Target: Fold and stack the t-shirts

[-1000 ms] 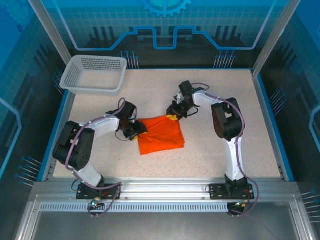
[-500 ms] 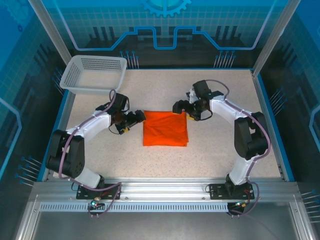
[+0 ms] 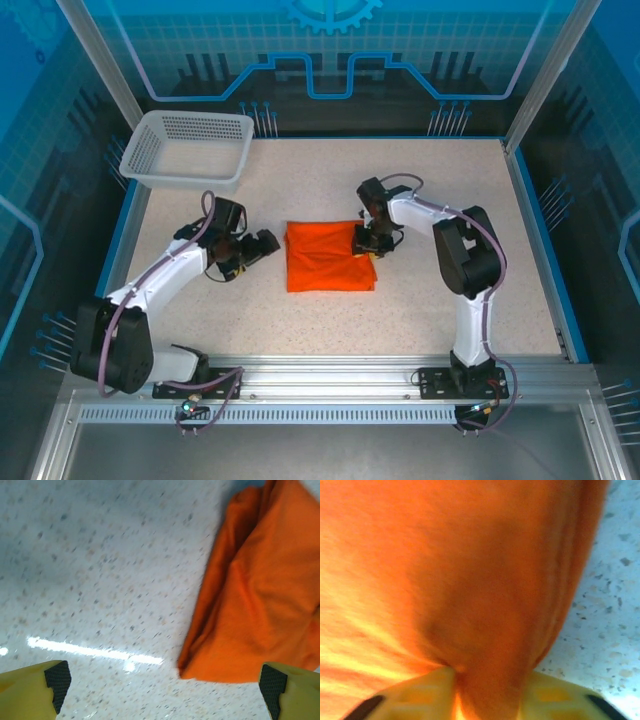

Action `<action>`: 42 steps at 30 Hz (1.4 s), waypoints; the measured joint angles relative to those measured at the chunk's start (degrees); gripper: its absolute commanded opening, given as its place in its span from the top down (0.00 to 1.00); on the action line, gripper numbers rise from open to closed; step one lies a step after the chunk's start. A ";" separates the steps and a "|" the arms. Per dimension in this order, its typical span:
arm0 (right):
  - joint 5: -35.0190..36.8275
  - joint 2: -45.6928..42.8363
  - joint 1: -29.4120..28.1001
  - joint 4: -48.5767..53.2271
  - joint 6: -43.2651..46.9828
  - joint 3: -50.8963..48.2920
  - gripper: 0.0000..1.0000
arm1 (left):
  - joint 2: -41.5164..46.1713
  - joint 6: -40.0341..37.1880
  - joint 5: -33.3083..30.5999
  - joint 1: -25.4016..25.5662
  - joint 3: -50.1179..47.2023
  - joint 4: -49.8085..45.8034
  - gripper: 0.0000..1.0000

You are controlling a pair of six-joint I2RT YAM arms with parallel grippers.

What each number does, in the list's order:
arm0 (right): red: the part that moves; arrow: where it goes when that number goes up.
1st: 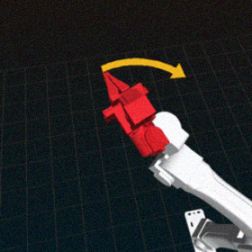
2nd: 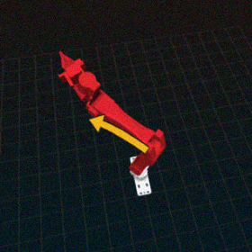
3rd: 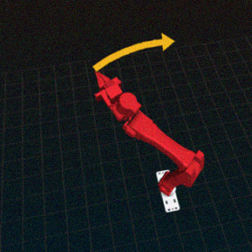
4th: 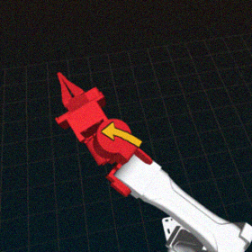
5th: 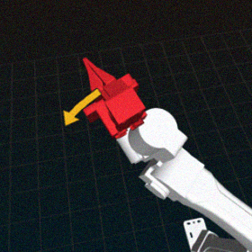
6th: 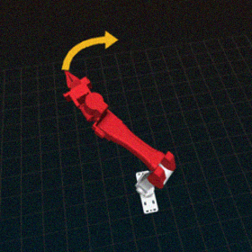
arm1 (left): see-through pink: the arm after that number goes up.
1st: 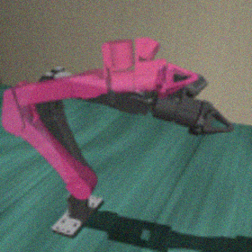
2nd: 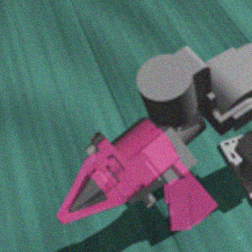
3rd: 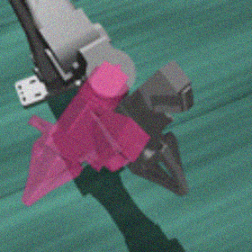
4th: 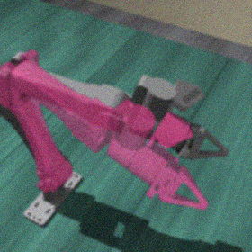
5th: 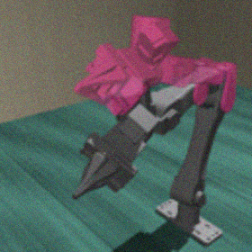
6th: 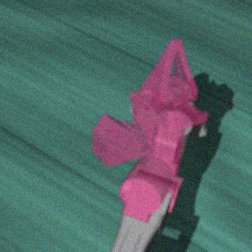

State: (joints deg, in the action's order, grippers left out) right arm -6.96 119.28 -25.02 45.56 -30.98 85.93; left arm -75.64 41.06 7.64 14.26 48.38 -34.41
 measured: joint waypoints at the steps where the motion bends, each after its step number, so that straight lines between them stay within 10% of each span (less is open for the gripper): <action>1: 0.87 1.33 0.17 1.03 0.57 2.51 0.89 | 0.42 0.15 -0.17 0.33 -0.44 -0.52 0.01; 21: 21.16 32.70 29.59 16.13 23.34 59.06 0.94 | 10.54 0.59 -8.79 0.63 3.74 -18.75 0.01; 42: 24.92 35.15 41.55 11.65 30.60 64.96 0.82 | -1.64 -1.14 -9.75 0.66 16.85 -25.81 0.01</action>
State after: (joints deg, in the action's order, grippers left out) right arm 17.96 154.43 16.53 57.21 -0.38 150.89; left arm -77.28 39.92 -2.11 14.92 65.23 -60.23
